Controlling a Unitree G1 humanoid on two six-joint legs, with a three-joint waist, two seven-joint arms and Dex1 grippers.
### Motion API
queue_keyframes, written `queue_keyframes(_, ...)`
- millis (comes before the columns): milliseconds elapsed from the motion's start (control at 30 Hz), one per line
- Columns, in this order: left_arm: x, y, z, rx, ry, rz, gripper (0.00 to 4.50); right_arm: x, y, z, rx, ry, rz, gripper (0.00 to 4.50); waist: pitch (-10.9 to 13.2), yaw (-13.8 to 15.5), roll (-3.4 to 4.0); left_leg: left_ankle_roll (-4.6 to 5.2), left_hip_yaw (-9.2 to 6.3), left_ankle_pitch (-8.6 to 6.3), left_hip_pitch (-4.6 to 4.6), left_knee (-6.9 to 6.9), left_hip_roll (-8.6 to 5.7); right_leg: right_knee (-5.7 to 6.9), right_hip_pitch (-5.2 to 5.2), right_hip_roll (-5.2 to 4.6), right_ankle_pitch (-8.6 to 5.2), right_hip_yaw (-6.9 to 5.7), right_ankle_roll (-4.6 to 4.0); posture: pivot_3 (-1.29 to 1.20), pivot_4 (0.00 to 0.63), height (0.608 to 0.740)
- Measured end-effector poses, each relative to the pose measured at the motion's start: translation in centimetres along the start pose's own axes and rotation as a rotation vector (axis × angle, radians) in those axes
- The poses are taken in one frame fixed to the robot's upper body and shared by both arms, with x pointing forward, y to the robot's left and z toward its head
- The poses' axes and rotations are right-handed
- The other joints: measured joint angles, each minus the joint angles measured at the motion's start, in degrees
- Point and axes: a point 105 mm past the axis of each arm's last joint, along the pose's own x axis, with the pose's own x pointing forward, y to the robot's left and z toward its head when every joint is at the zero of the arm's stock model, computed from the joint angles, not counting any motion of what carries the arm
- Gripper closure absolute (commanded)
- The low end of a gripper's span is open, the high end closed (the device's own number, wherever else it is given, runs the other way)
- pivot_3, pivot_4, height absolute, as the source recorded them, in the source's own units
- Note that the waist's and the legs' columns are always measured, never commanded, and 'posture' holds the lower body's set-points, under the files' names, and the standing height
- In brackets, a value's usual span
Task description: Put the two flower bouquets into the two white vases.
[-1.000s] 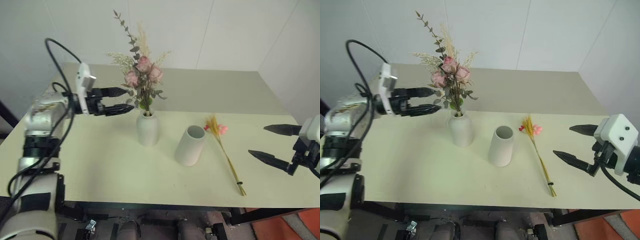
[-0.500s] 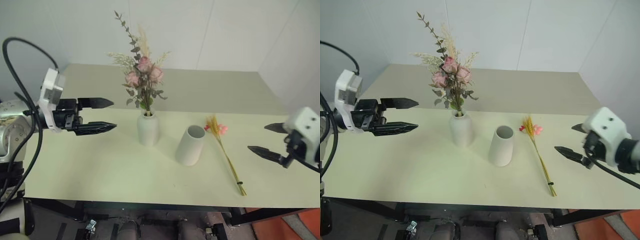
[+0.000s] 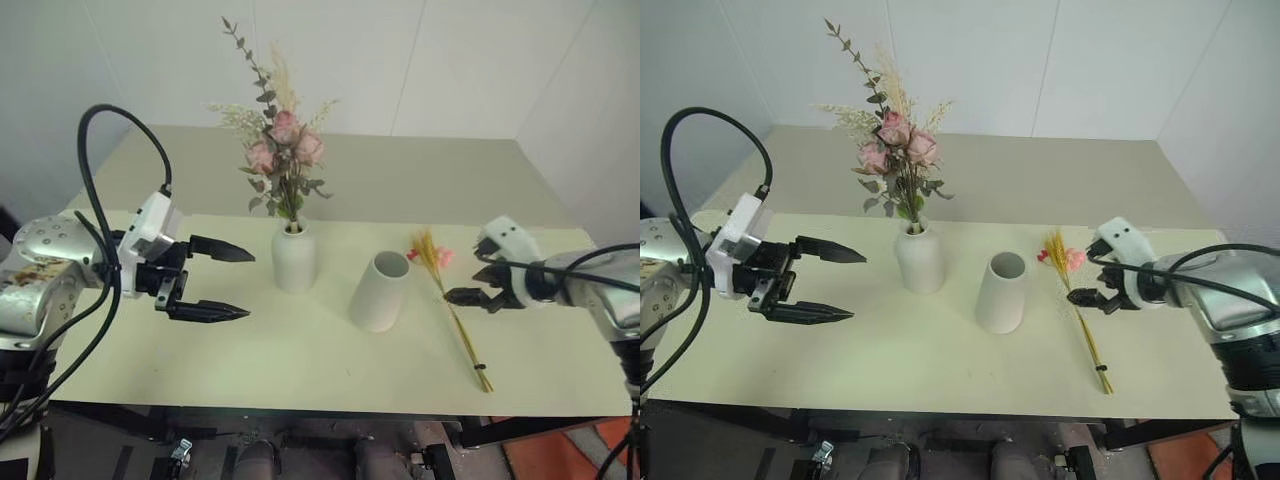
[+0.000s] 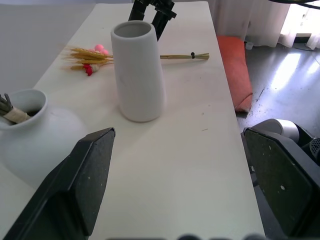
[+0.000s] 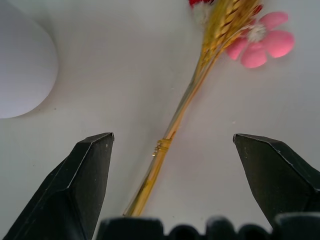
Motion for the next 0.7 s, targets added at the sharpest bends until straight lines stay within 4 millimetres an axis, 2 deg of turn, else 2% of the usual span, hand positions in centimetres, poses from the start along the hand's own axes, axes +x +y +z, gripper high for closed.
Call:
queue_keyframes(33,0.0,-0.1,-0.1,-0.001,0.003,0.001,0.03,0.4,0.0,-0.1,0.006,0.009,-0.005,0.00,0.0,0.0,0.00,0.00,0.00,0.00,0.00,0.01,0.00,0.01,-0.02,0.00,-0.01,0.00,0.02,0.00,0.150,0.740)
queue_keyframes(133,0.0,-0.2,-0.7,0.001,0.026,0.011,0.00,1.5,0.0,-0.6,0.032,0.036,-0.003,0.62,0.0,0.0,0.00,0.01,0.00,0.00,0.03,0.01,0.01,0.03,-0.01,0.02,-0.04,0.00,0.05,0.00,0.150,0.740)
queue_keyframes(300,-0.1,-0.6,-1.0,-0.008,0.035,0.014,0.00,2.5,-0.9,-2.0,0.087,0.092,-0.026,2.43,0.0,0.0,0.01,0.01,0.00,0.00,0.02,0.01,0.01,0.02,0.00,0.02,-0.02,0.00,0.05,0.00,0.150,0.740)
queue_keyframes(467,-0.4,-0.5,-0.9,0.007,0.044,0.031,0.00,2.8,-1.9,-2.0,0.105,0.099,-0.058,4.27,0.0,-0.1,0.00,0.01,-0.01,0.01,0.07,0.01,0.02,0.02,0.04,0.03,-0.02,-0.01,0.08,0.00,0.150,0.740)
queue_keyframes(500,-0.5,-0.5,-0.9,0.008,0.046,0.032,0.00,2.8,-2.0,-1.9,0.106,0.098,-0.065,4.48,0.0,-0.1,0.00,0.01,0.00,0.01,0.12,0.01,0.02,0.01,0.07,0.03,-0.02,-0.01,0.08,0.00,0.150,0.740)
queue_keyframes(600,-0.5,-0.6,-1.1,0.013,0.050,0.032,0.00,3.2,-2.5,-1.4,0.090,0.069,-0.121,4.48,0.0,-0.3,0.00,0.01,0.01,0.00,0.20,0.00,0.02,0.02,0.13,0.03,-0.02,0.00,0.08,0.00,0.150,0.740)
queue_keyframes(700,-0.6,-0.6,-1.0,0.022,0.052,0.038,0.00,2.7,-4.7,1.4,0.036,-0.135,-0.323,4.48,0.0,-0.2,0.03,0.00,0.04,0.00,0.18,-0.01,0.02,0.06,0.06,0.03,0.00,0.02,0.11,0.00,0.150,0.740)
